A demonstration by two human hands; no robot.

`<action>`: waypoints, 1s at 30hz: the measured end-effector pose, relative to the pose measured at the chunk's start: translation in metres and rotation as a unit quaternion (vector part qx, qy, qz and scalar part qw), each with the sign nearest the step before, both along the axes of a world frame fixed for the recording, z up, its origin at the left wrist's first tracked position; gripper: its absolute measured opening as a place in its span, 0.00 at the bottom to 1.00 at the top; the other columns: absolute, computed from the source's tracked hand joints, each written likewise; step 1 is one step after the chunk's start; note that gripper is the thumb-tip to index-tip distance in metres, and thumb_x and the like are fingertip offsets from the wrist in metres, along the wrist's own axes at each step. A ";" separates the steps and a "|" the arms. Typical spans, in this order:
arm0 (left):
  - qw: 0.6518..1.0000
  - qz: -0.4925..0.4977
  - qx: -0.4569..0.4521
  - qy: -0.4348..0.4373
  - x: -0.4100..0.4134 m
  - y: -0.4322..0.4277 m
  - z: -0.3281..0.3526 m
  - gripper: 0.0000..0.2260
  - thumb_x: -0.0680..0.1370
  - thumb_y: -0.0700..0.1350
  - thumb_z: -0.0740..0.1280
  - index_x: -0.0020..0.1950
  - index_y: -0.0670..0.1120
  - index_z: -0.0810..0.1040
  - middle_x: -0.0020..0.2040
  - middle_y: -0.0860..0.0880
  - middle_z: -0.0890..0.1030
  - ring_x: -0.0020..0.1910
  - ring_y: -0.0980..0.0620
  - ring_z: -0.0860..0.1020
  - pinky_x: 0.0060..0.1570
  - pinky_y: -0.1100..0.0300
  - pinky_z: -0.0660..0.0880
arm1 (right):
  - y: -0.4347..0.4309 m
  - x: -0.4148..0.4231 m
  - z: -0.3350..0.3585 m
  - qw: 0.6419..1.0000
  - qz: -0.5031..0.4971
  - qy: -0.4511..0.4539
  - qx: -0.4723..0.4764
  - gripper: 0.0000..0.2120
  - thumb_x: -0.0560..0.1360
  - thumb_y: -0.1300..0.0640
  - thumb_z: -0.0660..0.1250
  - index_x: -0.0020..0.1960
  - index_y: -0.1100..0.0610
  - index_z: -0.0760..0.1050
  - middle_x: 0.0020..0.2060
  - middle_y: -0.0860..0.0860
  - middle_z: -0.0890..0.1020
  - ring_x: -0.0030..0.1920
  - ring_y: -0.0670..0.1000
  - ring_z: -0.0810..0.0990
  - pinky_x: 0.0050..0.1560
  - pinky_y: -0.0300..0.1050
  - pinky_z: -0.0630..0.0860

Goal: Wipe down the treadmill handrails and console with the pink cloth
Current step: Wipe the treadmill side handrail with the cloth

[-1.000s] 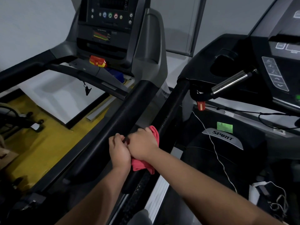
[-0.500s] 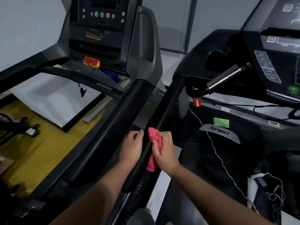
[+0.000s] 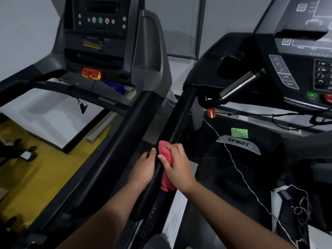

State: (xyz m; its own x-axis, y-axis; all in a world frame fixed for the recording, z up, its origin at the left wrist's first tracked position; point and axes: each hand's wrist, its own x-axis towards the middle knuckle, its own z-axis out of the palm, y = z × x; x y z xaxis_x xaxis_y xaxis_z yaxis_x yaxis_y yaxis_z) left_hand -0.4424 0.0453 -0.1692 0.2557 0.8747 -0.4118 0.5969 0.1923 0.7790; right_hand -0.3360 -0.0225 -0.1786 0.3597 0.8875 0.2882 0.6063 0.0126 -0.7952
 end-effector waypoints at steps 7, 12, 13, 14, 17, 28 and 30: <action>1.000 0.011 -0.017 -0.011 0.002 0.002 0.002 0.32 0.73 0.69 0.51 0.70 0.53 0.70 0.68 0.50 0.74 0.66 0.49 0.72 0.68 0.47 0.65 | 0.012 0.023 0.006 0.998 -0.007 -0.055 0.038 0.17 0.77 0.49 0.58 0.60 0.54 0.77 0.47 0.48 0.75 0.47 0.47 0.77 0.47 0.44 0.77; 1.000 0.017 -0.001 -0.011 0.001 0.000 0.001 0.25 0.79 0.64 0.52 0.68 0.52 0.72 0.65 0.48 0.76 0.63 0.48 0.74 0.66 0.50 0.67 | -0.002 0.004 -0.010 0.997 0.027 -0.033 0.059 0.13 0.76 0.52 0.59 0.58 0.52 0.75 0.46 0.48 0.74 0.47 0.48 0.76 0.47 0.42 0.74; 1.000 0.016 -0.001 -0.004 0.001 0.000 0.001 0.25 0.79 0.64 0.52 0.68 0.52 0.72 0.66 0.48 0.75 0.64 0.48 0.73 0.66 0.49 0.67 | -0.007 0.005 -0.014 0.998 0.031 -0.021 0.058 0.12 0.77 0.52 0.59 0.57 0.53 0.74 0.47 0.47 0.74 0.48 0.47 0.76 0.49 0.40 0.72; 1.000 0.016 0.000 0.005 0.002 0.000 0.002 0.25 0.79 0.64 0.52 0.70 0.52 0.70 0.68 0.48 0.74 0.66 0.48 0.71 0.67 0.49 0.65 | -0.009 0.008 -0.017 0.998 0.022 -0.006 0.050 0.11 0.77 0.52 0.58 0.57 0.54 0.74 0.47 0.46 0.74 0.49 0.46 0.75 0.51 0.40 0.71; 0.999 0.020 0.005 0.035 0.003 0.001 0.003 0.28 0.78 0.65 0.51 0.73 0.52 0.66 0.71 0.49 0.69 0.70 0.48 0.68 0.69 0.48 0.63 | 0.000 0.017 -0.014 0.995 -0.046 0.089 0.004 0.09 0.79 0.56 0.60 0.58 0.57 0.72 0.50 0.45 0.74 0.52 0.44 0.74 0.54 0.36 0.69; 0.992 0.012 0.050 0.118 0.007 -0.001 0.007 0.30 0.78 0.66 0.48 0.67 0.49 0.73 0.62 0.46 0.77 0.60 0.46 0.75 0.62 0.47 0.70 | -0.006 -0.011 -0.028 0.948 -0.091 0.304 -0.019 0.10 0.80 0.63 0.56 0.49 0.47 0.66 0.43 0.44 0.73 0.42 0.38 0.72 0.47 0.32 0.69; 0.992 0.022 0.043 0.115 0.007 -0.002 0.005 0.31 0.77 0.67 0.48 0.68 0.48 0.72 0.63 0.46 0.76 0.61 0.46 0.75 0.63 0.45 0.69 | 0.005 -0.005 -0.026 0.928 -0.125 0.349 -0.021 0.07 0.81 0.62 0.56 0.53 0.51 0.68 0.42 0.44 0.76 0.42 0.40 0.75 0.47 0.36 0.71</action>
